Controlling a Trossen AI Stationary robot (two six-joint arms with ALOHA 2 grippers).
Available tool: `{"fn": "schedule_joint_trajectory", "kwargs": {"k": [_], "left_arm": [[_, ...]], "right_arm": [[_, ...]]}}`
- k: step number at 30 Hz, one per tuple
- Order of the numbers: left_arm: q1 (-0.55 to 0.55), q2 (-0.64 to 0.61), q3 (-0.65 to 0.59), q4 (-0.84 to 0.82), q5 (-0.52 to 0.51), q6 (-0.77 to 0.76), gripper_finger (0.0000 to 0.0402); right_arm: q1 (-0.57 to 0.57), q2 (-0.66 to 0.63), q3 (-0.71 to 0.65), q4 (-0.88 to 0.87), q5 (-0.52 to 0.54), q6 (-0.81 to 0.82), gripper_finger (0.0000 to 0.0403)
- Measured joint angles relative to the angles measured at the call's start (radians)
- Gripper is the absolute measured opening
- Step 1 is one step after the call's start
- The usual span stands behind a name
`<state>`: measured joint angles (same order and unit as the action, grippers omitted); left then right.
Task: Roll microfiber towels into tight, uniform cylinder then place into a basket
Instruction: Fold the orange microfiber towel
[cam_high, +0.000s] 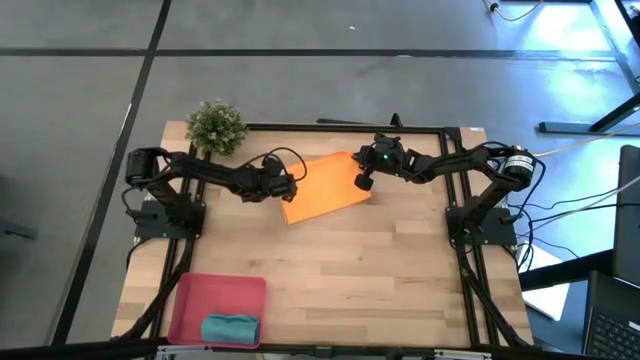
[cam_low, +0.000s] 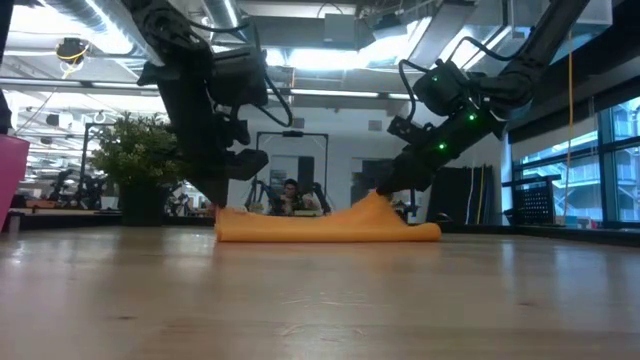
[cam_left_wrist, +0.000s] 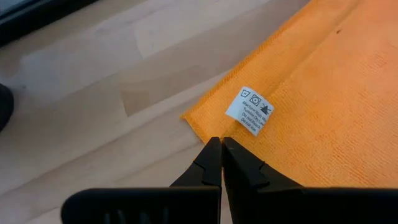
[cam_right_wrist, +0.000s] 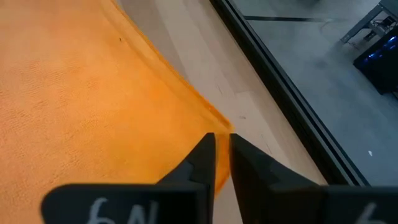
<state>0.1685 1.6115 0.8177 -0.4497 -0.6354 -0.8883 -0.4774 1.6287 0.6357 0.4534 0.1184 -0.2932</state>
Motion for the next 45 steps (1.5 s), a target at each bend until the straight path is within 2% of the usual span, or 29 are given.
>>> {"fn": "schedule_joint_trajectory", "kwargs": {"k": [11, 20, 24, 28, 31, 33, 35, 41, 45], "left_arm": [[0.038, 0.001, 0.0, 0.003, 0.018, 0.038, 0.0005], [0.066, 0.001, 0.0, 0.003, 0.025, 0.06, 0.0072], [0.078, -0.005, 0.0, 0.002, 0.018, 0.064, 0.0087], [0.082, -0.008, 0.025, 0.003, 0.034, 0.134, 0.0088], [0.073, -0.001, 0.036, 0.076, 0.126, 0.259, 0.0088], [0.068, 0.022, 0.036, 0.135, 0.227, 0.335, 0.0088], [0.063, 0.044, 0.036, 0.177, 0.281, 0.38, 0.0088], [0.059, 0.134, 0.038, 0.203, 0.311, 0.394, 0.0089], [0.051, 0.157, 0.04, 0.212, 0.32, 0.37, 0.0089]], "right_arm": [[0.002, 0.0, 0.0, 0.001, 0.001, 0.002, 0.0136], [0.031, -0.001, 0.041, -0.038, 0.004, 0.001, 0.0197], [0.052, -0.002, 0.087, -0.113, 0.003, 0.003, 0.0204], [0.086, -0.006, 0.151, -0.326, -0.051, 0.005, 0.0204], [0.118, -0.006, 0.171, -0.462, -0.177, 0.05, 0.0204], [0.141, -0.006, 0.163, -0.486, -0.26, 0.079, 0.0204], [0.167, -0.006, 0.145, -0.488, -0.293, 0.099, 0.0204], [0.204, 0.0, 0.126, -0.497, -0.202, 0.152, 0.0204], [0.193, 0.023, 0.125, -0.495, -0.191, 0.155, 0.0204]]}}
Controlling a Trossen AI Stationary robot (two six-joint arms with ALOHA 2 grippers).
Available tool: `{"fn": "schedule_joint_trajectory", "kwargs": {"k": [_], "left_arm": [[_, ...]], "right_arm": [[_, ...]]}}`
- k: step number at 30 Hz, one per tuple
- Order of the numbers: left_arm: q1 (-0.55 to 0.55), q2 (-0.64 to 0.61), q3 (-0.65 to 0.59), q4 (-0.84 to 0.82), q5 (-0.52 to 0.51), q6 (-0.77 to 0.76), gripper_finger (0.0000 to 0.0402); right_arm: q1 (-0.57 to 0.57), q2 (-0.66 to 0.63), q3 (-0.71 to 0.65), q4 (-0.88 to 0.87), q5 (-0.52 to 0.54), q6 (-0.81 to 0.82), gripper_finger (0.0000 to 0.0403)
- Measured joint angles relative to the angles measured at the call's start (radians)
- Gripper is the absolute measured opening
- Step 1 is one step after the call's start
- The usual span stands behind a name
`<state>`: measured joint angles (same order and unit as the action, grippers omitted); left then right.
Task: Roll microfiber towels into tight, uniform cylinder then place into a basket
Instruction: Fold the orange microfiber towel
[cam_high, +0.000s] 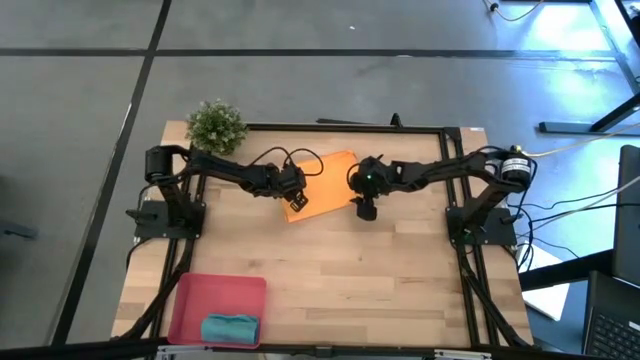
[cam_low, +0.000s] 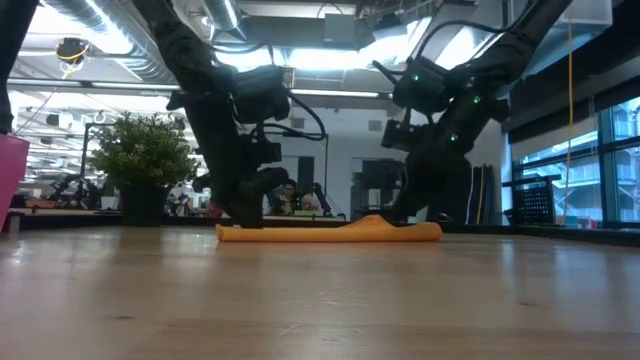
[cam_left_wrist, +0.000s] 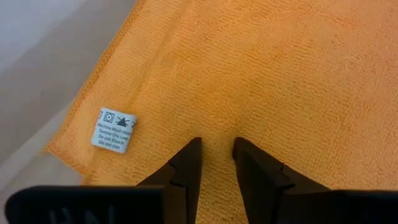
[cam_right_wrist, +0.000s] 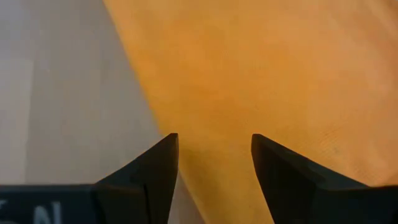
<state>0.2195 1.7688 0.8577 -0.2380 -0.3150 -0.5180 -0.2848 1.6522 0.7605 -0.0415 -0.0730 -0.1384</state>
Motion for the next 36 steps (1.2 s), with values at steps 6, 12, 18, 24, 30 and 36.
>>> {"fn": "schedule_joint_trajectory", "kwargs": {"k": [6, 12, 18, 24, 30, 36], "left_arm": [[-0.06, 0.003, -0.001, -0.003, 0.014, -0.036, 0.0089], [-0.136, 0.004, -0.001, -0.004, 0.045, -0.099, 0.0089], [-0.21, 0.005, -0.003, 0.013, 0.053, -0.184, 0.0089], [-0.257, 0.008, -0.006, 0.103, 0.059, -0.213, 0.0089], [-0.271, -0.05, 0.004, 0.073, 0.011, -0.206, 0.0089], [-0.269, -0.132, 0.033, -0.048, -0.084, -0.183, 0.0089]], "right_arm": [[-0.033, 0.071, 0.001, 0.016, 0.001, 0.007, 0.0204], [-0.062, 0.11, 0.005, 0.073, 0.084, 0.01, 0.0204], [-0.101, 0.116, 0.001, 0.146, 0.125, 0.002, 0.0204], [-0.136, 0.118, -0.002, 0.19, 0.188, -0.001, 0.0204], [-0.145, 0.072, -0.002, 0.174, 0.193, -0.001, 0.0204], [-0.126, -0.042, -0.001, 0.092, 0.166, 0.013, 0.0204]]}}
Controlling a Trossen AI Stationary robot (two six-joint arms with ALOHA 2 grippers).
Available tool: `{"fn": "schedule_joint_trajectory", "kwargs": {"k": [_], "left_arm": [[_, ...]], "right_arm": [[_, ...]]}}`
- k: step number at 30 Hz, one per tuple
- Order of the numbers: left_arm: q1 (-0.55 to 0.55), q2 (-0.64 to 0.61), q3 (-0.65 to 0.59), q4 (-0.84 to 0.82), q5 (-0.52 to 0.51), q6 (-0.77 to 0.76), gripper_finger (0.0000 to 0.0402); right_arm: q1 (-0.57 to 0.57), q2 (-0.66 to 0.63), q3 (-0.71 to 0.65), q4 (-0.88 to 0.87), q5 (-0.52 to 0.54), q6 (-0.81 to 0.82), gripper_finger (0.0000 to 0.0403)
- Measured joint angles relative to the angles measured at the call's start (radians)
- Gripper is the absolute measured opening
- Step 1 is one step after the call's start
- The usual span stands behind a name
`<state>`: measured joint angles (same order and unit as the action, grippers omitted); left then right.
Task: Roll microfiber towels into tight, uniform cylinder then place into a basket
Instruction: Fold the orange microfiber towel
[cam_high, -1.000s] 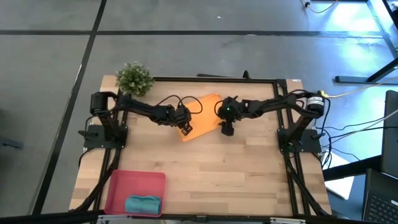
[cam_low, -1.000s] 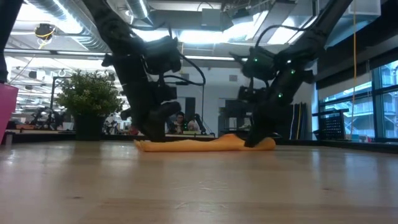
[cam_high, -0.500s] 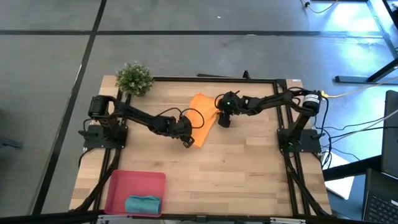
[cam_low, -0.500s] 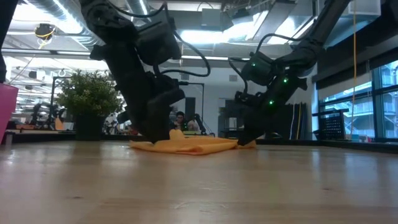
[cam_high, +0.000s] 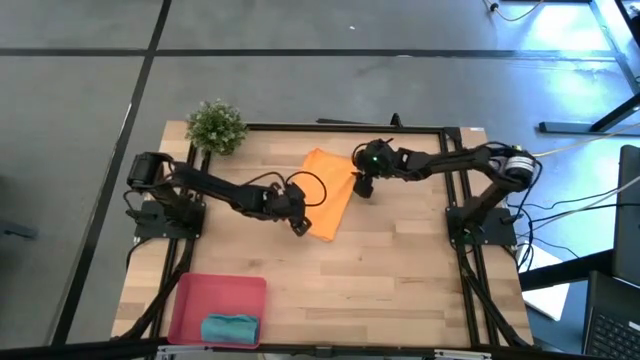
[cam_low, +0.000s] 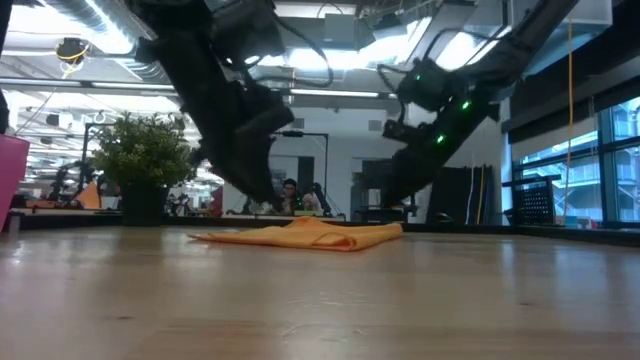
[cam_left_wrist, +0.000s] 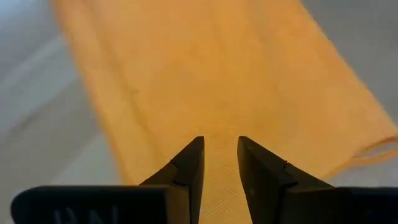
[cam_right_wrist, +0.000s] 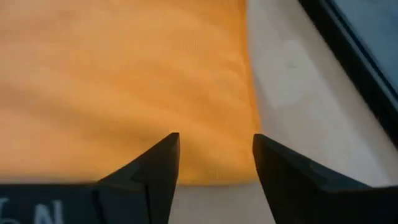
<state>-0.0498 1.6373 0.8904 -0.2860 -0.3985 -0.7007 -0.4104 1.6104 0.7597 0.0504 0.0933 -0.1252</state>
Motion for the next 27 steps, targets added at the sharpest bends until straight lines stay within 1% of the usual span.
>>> {"fn": "schedule_joint_trajectory", "kwargs": {"k": [1, 2, 4, 5, 7, 11, 15, 21, 27], "left_arm": [[0.0, -0.006, 0.004, -0.014, -0.018, 0.0, 0.0089], [0.0, -0.008, 0.008, -0.026, -0.031, -0.002, 0.0089], [0.009, -0.009, 0.004, -0.102, -0.045, -0.022, 0.0089], [0.013, 0.003, 0.004, -0.11, -0.043, -0.032, 0.0089], [0.019, 0.022, 0.004, -0.137, -0.039, -0.053, 0.0089], [0.021, 0.063, 0.005, -0.133, -0.019, -0.057, 0.0089], [0.018, 0.087, 0.006, -0.128, 0.015, -0.059, 0.0089], [-0.005, 0.094, 0.006, -0.12, 0.072, -0.068, 0.0089], [-0.043, 0.115, 0.008, -0.099, 0.069, -0.135, 0.0089]], "right_arm": [[0.01, -0.014, -0.001, -0.009, -0.026, 0.014, 0.0204], [0.018, -0.022, 0.002, -0.009, -0.075, 0.022, 0.0204], [0.043, -0.029, 0.0, -0.018, -0.208, 0.047, 0.0204], [0.061, -0.023, 0.001, -0.004, -0.274, 0.054, 0.0204], [0.106, -0.002, 0.0, 0.011, -0.352, 0.045, 0.0204], [0.191, 0.062, 0.001, 0.08, -0.345, 0.038, 0.0204], [0.233, 0.116, 0.001, 0.12, -0.317, 0.042, 0.0204], [0.231, 0.153, 0.001, 0.112, -0.194, 0.062, 0.0204], [0.202, 0.151, 0.001, 0.113, -0.116, 0.041, 0.0204]]}}
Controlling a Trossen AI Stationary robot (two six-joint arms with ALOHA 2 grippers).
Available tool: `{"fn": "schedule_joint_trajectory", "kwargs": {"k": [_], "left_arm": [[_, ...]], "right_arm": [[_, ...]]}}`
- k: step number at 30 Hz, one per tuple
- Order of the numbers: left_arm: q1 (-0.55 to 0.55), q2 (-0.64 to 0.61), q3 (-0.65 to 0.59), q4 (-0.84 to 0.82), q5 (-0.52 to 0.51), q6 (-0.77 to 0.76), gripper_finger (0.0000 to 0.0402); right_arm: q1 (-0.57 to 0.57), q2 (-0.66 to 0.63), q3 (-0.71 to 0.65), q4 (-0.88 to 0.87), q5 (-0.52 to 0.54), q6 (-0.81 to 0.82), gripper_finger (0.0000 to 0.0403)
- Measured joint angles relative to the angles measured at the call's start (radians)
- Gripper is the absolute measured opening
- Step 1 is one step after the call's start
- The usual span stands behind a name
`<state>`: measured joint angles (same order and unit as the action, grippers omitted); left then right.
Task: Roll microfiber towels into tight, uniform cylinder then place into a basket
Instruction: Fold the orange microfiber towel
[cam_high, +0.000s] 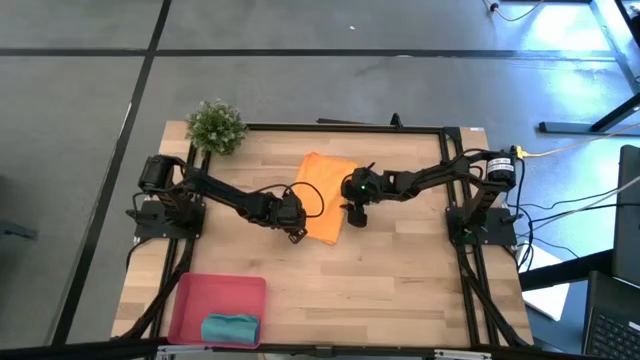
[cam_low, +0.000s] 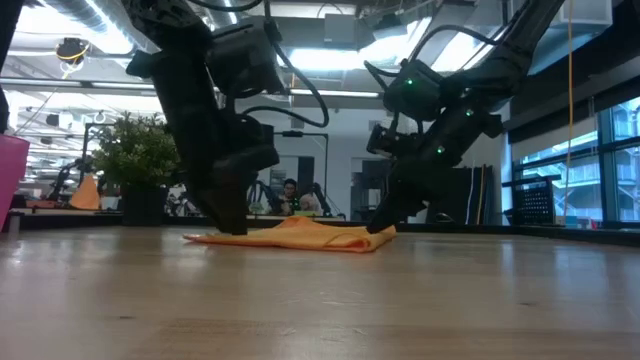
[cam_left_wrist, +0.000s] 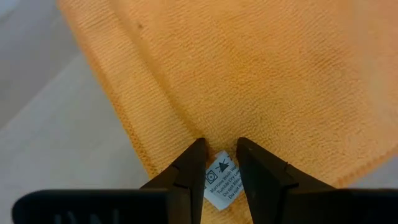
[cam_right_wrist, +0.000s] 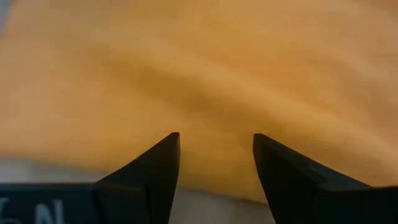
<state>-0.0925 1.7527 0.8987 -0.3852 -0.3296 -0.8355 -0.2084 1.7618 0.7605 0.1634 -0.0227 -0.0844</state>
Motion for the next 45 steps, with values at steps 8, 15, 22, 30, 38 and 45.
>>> {"fn": "schedule_joint_trajectory", "kwargs": {"k": [8, 15, 22, 30, 38, 45], "left_arm": [[-0.05, 0.018, -0.001, 0.132, 0.037, -0.029, 0.0089], [-0.072, 0.043, -0.001, 0.232, 0.048, -0.023, 0.0088], [-0.084, -0.035, -0.002, 0.202, -0.037, 0.043, 0.0088], [-0.088, -0.154, -0.002, 0.172, -0.077, 0.156, 0.0088], [-0.11, -0.218, -0.002, 0.144, -0.118, 0.233, 0.0088], [-0.133, -0.222, -0.002, 0.145, -0.125, 0.241, 0.0088]], "right_arm": [[-0.053, 0.0, 0.0, -0.003, 0.006, -0.026, 0.0204], [-0.09, -0.002, 0.0, -0.003, 0.007, -0.055, 0.0204], [-0.057, -0.104, 0.0, -0.046, 0.007, -0.16, 0.0204], [0.123, -0.209, 0.002, -0.223, 0.006, -0.256, 0.0204], [0.337, -0.199, 0.0, -0.315, 0.003, -0.292, 0.0204], [0.39, -0.173, 0.001, -0.268, 0.003, -0.293, 0.0204]]}}
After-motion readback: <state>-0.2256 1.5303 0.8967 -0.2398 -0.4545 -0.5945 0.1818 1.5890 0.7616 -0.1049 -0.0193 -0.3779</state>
